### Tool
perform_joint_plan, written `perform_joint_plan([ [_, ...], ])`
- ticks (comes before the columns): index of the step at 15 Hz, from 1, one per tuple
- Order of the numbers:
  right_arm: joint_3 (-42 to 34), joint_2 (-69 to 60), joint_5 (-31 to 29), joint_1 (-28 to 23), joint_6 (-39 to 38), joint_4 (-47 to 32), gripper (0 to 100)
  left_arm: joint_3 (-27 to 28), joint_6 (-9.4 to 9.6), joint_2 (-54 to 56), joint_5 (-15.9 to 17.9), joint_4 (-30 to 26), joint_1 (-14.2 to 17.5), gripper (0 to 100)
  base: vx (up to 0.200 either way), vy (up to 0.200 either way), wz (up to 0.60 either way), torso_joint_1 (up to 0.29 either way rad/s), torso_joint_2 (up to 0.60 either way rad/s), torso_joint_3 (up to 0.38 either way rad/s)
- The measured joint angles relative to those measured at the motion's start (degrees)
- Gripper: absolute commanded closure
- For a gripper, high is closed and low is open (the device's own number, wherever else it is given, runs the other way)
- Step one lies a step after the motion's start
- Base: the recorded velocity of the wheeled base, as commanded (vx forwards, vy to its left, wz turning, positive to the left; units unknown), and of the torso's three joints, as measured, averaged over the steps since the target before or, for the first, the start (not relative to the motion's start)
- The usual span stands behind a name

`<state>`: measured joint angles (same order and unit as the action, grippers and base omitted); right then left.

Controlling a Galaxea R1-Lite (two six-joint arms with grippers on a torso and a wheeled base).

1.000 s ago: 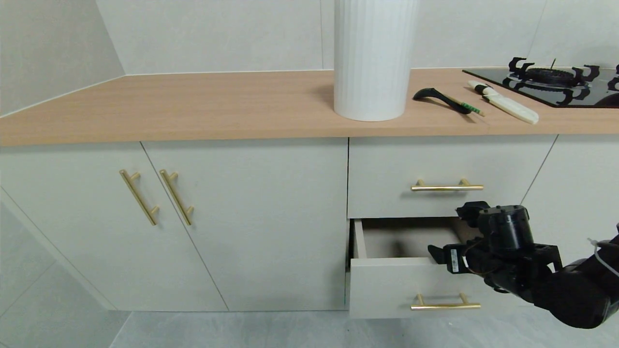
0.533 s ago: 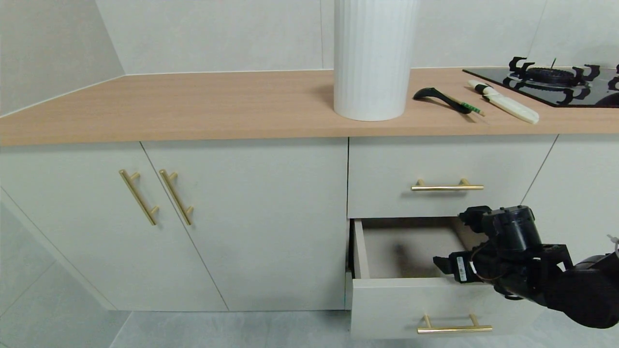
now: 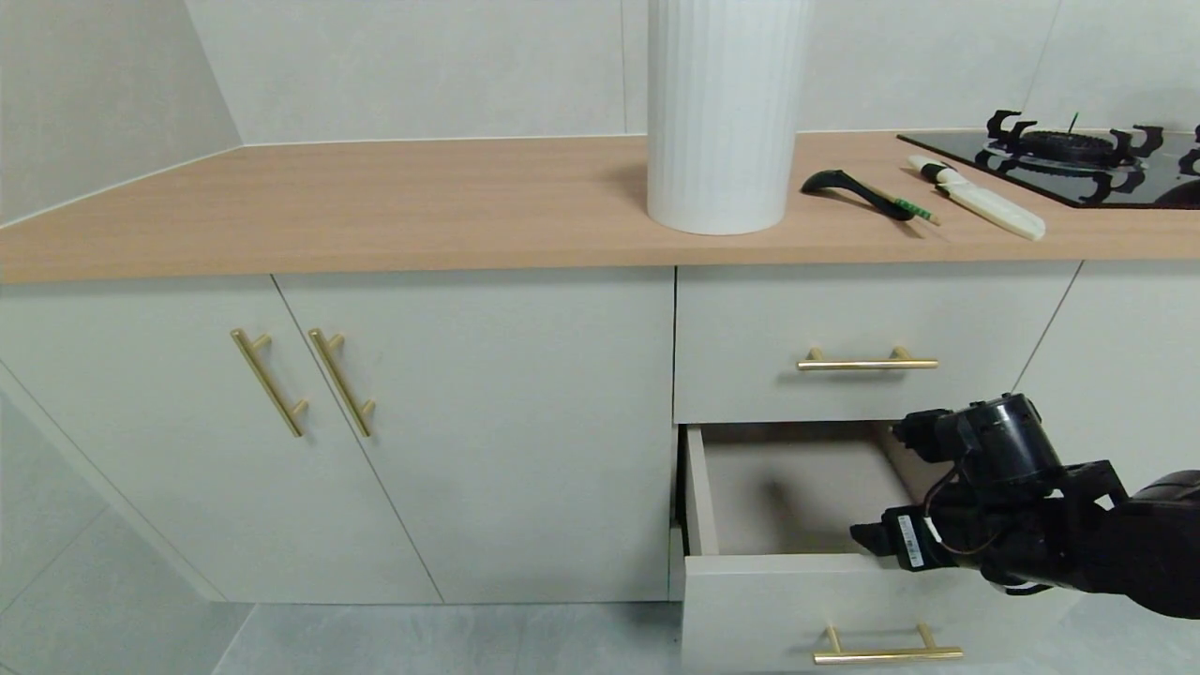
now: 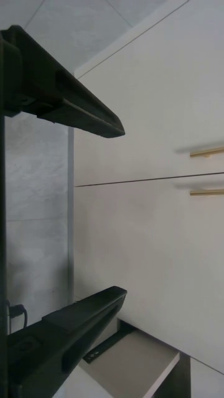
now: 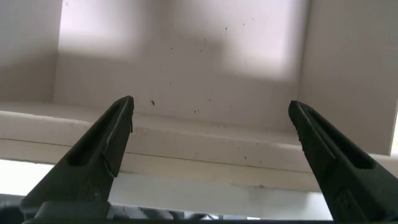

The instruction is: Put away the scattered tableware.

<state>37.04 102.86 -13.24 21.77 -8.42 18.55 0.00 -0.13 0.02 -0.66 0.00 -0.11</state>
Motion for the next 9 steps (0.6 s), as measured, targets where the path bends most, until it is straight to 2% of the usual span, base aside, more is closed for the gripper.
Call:
perform_joint_plan([
  [4, 1.69, -1.29, 1.34, 0.71, -0.02, -8.74, 0, 0.0, -0.02, 0.0, -0.02, 0.0, 0.01, 0, 0.0, 0.0, 0.0, 0.0, 0.0, 0.0],
  [7, 3.47, -3.19, 5.55, 1.18, 0.2, -19.04, 0, 0.0, 0.0, 0.0, 0.0, 0.0, 0.01, 0, 0.0, 0.0, 0.0, 0.0, 0.0, 0.0],
  [9, 4.04, -4.05, 5.78, 1.84, 0.49, -22.22, 0, 0.0, 0.0, 0.0, -0.05, 0.0, 0.04, 0, 0.0, 0.0, 0.0, 0.0, 0.0, 0.0],
])
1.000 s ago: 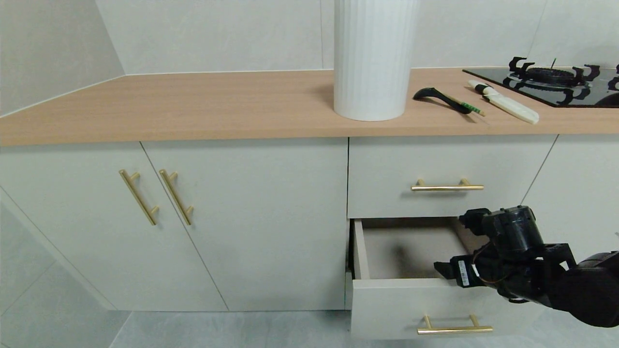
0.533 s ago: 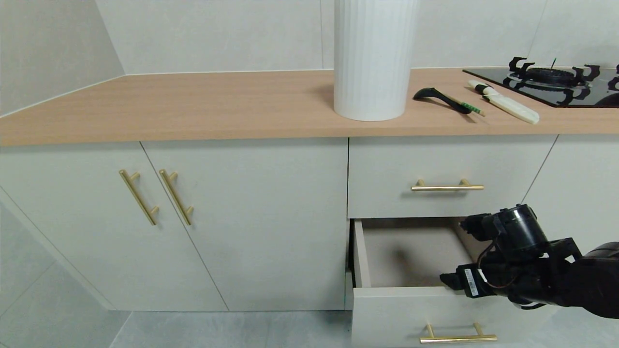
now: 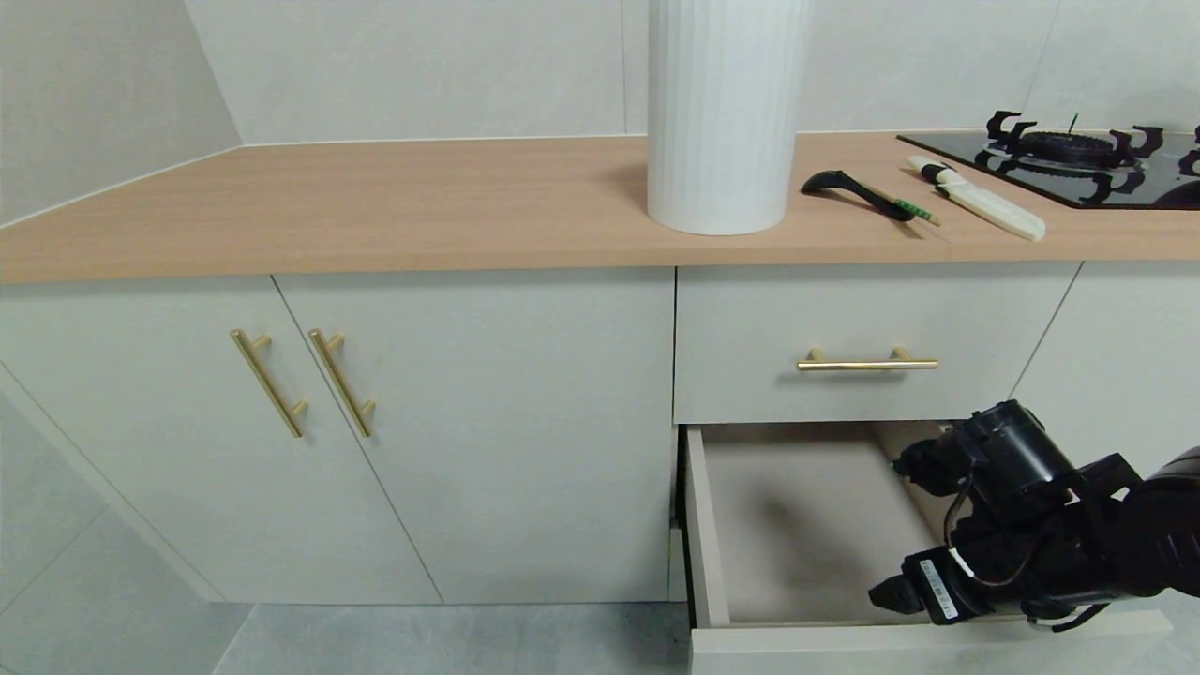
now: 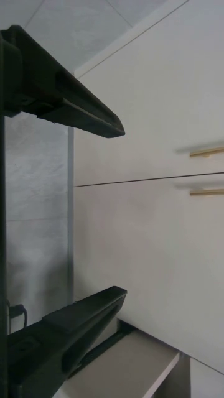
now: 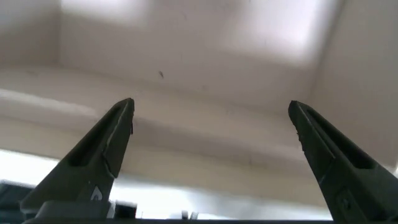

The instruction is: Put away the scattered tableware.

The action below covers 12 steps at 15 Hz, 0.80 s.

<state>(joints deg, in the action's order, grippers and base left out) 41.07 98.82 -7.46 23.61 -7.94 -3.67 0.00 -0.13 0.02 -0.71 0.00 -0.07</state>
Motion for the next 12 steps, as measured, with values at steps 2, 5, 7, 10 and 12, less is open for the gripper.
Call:
perform_joint_plan([
  [2, 0.27, -0.48, 0.02, 1.0, 1.56, -4.89, 0, 0.0, -0.02, 0.0, 0.05, 0.0, 0.0, 0, 0.0, 0.0, 0.0, 0.0, 0.0, 0.0],
  [5, 0.6, -0.8, 0.0, 1.83, 5.67, -10.62, 0, 0.0, 0.0, 0.0, 0.02, 0.0, -0.02, 0, 0.0, 0.0, 0.0, 0.0, 0.0, 0.0],
  [7, 0.3, -0.98, -0.11, 2.32, 7.94, -14.88, 0, 0.0, 0.0, 0.0, 0.02, 0.0, -0.02, 0, 0.0, 0.0, 0.0, 0.0, 0.0, 0.0],
  [10, 0.3, -1.0, -0.3, 2.9, 8.34, -17.63, 0, 0.0, -0.02, 0.0, 0.02, 0.0, 0.0, 0, 0.0, 0.0, 0.0, 0.0, 0.0, 0.0],
  [12, 0.41, -1.0, -0.48, 3.01, 8.34, -17.81, 0, 0.0, 0.0, 0.0, 0.02, 0.0, -0.02, 0, 0.0, 0.0, 0.0, 0.0, 0.0, 0.0],
])
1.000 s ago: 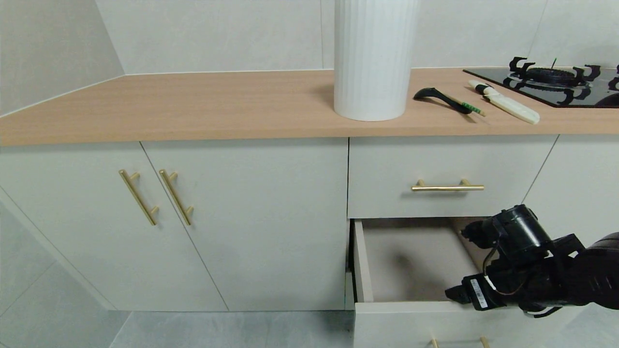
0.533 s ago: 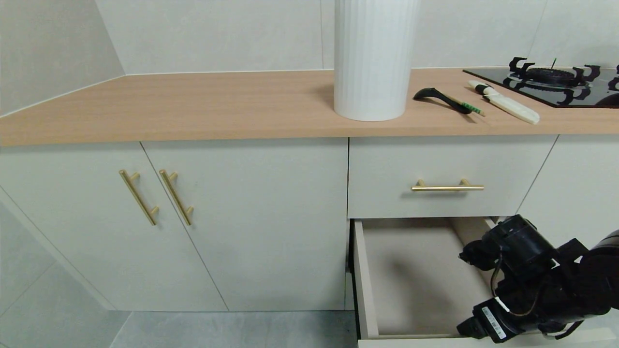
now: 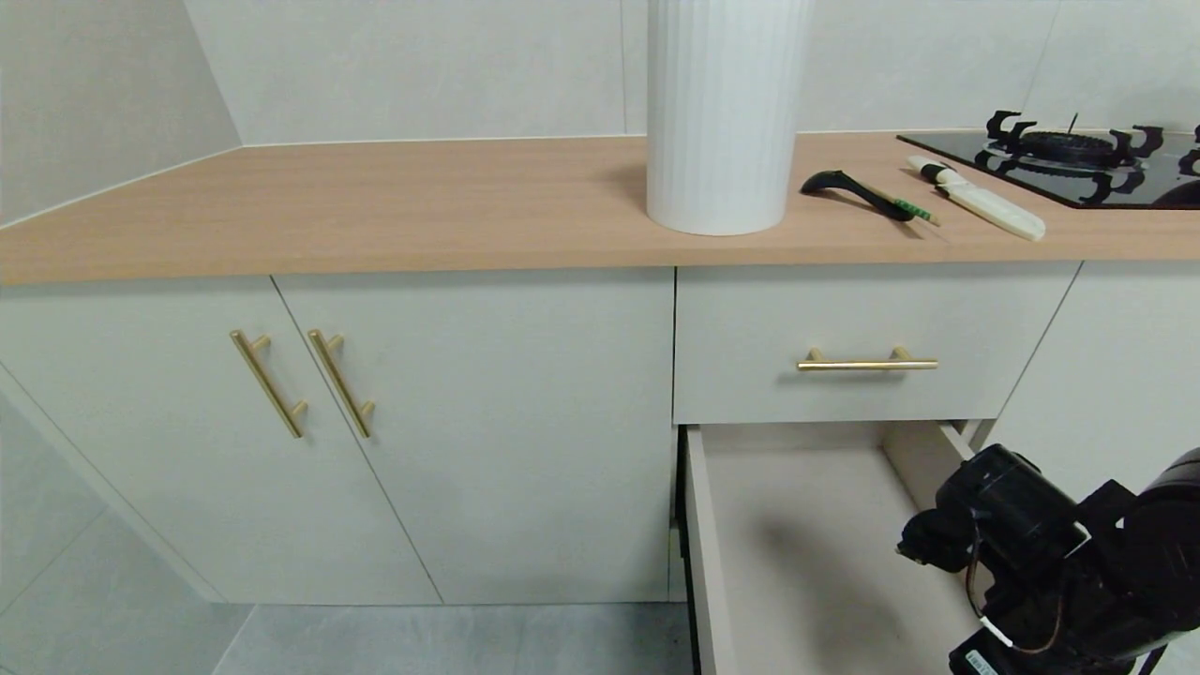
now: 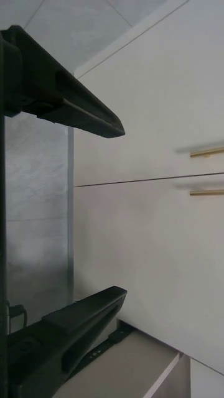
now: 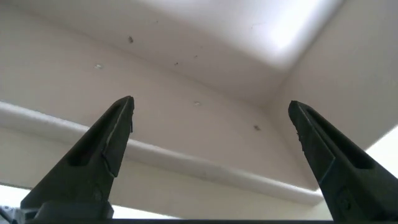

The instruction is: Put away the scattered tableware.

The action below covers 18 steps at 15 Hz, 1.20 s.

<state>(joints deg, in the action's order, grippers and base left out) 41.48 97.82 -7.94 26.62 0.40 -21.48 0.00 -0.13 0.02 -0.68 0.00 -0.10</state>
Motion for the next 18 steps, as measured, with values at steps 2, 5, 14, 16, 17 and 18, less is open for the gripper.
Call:
perform_joint_plan([
  [2, 0.05, 0.02, -0.11, 0.07, -0.07, 0.09, 0, 0.0, 0.0, 0.0, 0.0, 0.0, 0.02, 0, 0.0, 0.0, 0.0, 0.0, 0.0, 0.0],
  [5, 0.74, 0.13, -0.32, 0.0, -0.69, 2.49, 0, 0.0, 0.0, 0.0, 0.0, 0.0, 0.0, 0, 0.0, 0.0, 0.0, 0.0, 0.0, 0.0],
  [14, -0.52, 0.15, -2.33, -2.79, -8.52, 25.99, 0, 0.0, 0.0, 0.0, 0.0, 0.0, -0.01, 0, 0.0, 0.0, 0.0, 0.0, 0.0, 0.0],
  [16, -1.61, 0.26, -2.84, -2.84, -8.47, 30.81, 0, 0.0, 0.0, 0.0, 0.0, 0.0, 0.02, 0, 0.0, 0.0, 0.0, 0.0, 0.0, 0.0],
  [17, -2.4, 0.28, -3.17, -2.84, -8.42, 32.17, 0, 0.0, 0.0, 0.0, 0.0, -0.02, 0.02, 0, 0.0, 0.0, 0.0, 0.0, 0.0, 0.0],
  [18, -2.84, 0.28, -3.25, -2.84, -8.42, 33.11, 0, 0.0, 0.0, 0.0, 0.02, -0.05, 0.0, 0, 0.0, 0.0, 0.0, 0.027, -0.09, -0.071],
])
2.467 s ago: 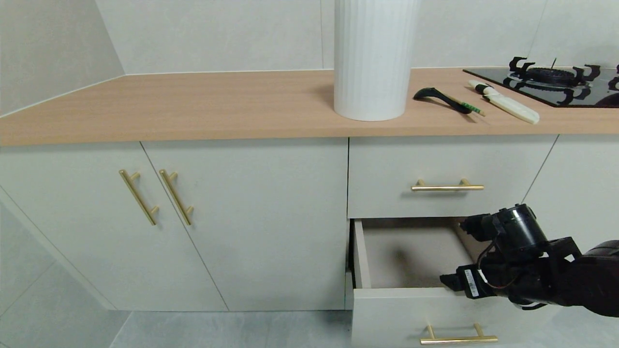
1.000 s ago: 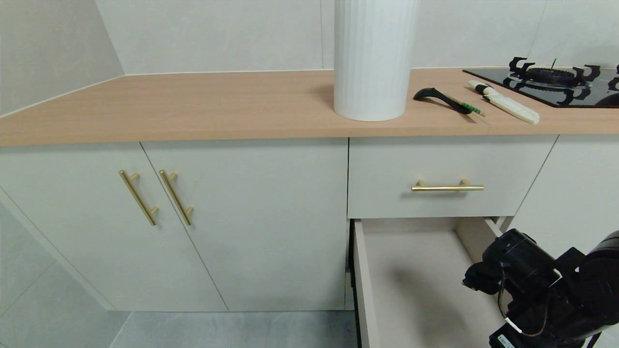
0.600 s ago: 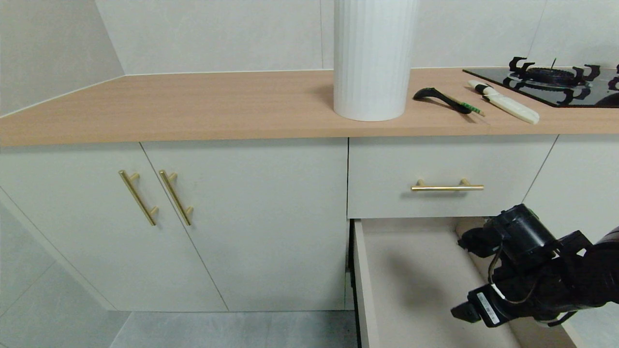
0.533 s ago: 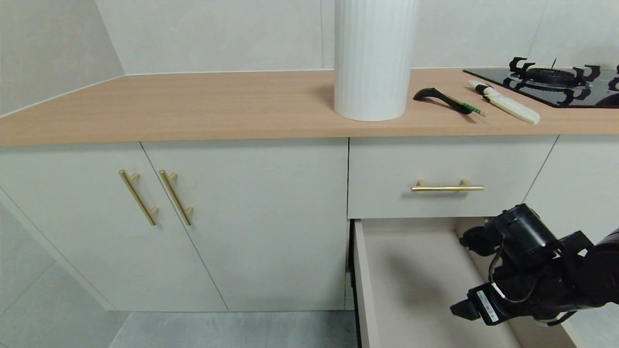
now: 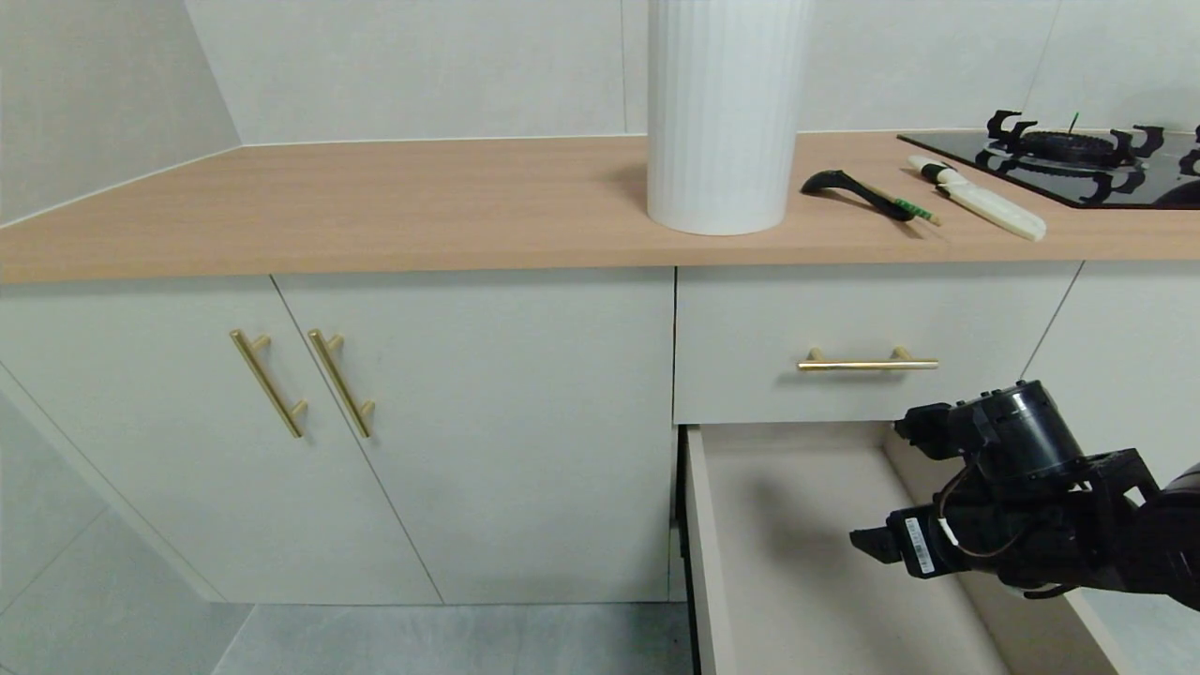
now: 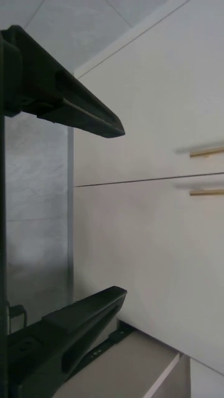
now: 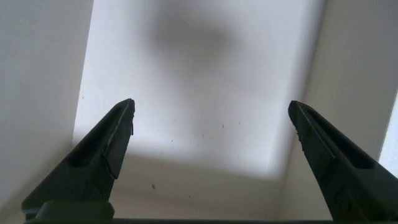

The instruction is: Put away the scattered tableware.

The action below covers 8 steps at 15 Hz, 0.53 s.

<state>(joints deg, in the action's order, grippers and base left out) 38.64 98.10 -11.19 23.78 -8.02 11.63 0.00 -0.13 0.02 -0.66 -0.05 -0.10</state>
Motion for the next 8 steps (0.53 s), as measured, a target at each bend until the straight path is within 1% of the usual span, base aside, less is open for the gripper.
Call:
perform_joint_plan([
  [2, -0.44, 0.0, -0.09, 0.0, 0.0, 0.3, 0, 0.0, 0.02, 0.0, -0.02, 0.05, 0.0, 0, 0.0, 0.0, 0.0, 0.051, -0.28, -0.23],
  [3, -0.52, 0.0, -0.24, 0.05, 0.0, 0.35, 0, 0.1, 0.0, 0.0, 0.0, 0.15, 0.0, 0, 0.0, 0.0, 0.0, 0.027, -0.13, -0.281],
  [4, -0.72, 0.0, -0.27, 0.05, 0.01, 0.16, 0, 0.0, 0.0, 0.0, -0.02, 0.0, 0.0, 0, 0.0, 0.0, 0.0, 0.168, -0.32, -0.3],
  [8, -0.74, -0.11, -0.33, 0.05, 0.01, 0.35, 0, 0.02, 0.0, 0.0, -0.02, 0.02, 0.02, 0, 0.0, 0.0, 0.0, 0.168, -0.54, -0.298],
])
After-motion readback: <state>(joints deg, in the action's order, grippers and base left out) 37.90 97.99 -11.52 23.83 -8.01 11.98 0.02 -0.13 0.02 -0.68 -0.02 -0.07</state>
